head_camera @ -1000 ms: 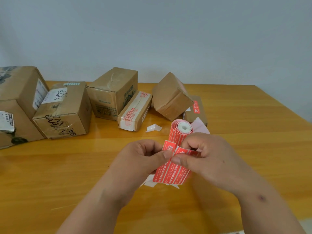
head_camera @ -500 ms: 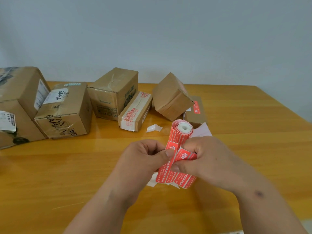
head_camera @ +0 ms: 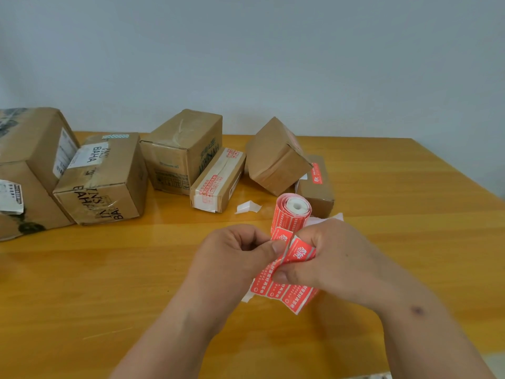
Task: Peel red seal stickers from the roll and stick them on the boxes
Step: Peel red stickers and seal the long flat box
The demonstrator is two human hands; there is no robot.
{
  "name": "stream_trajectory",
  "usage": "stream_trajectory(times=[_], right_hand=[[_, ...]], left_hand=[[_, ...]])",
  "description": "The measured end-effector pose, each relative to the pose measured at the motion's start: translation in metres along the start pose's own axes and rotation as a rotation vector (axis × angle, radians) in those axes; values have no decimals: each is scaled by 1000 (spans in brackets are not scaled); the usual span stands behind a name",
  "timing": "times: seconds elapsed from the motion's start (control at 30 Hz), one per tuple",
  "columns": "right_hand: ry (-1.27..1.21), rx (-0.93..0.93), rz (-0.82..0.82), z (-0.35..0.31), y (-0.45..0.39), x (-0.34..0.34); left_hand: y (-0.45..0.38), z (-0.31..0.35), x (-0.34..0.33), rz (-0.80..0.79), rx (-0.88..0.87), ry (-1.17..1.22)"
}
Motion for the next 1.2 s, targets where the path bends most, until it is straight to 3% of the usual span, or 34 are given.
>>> stream_trajectory(times=[0.47,0.7,0.87,1.2], right_hand=[[98,45,109,6,4,-5],[82,58,89,6,6,0],[25,16,-21,4,6,0],[110,27,52,6,7,-1]], left_hand=[[0,-5,0,-2,11,100],[-1,-4,10,-140,25,52],[-2,-6,10,-96,8,52],[-1,-7,7,-41,0,-13]])
Point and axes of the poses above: each hand's wrist, its own y-axis away from the middle knuckle, its own x-axis out of the back of the hand, z = x × y, the point moved 1 cm from there along -y, towards the middle knuckle, and after that the axes turned 7 degrees about z, right-handed, at the moved point
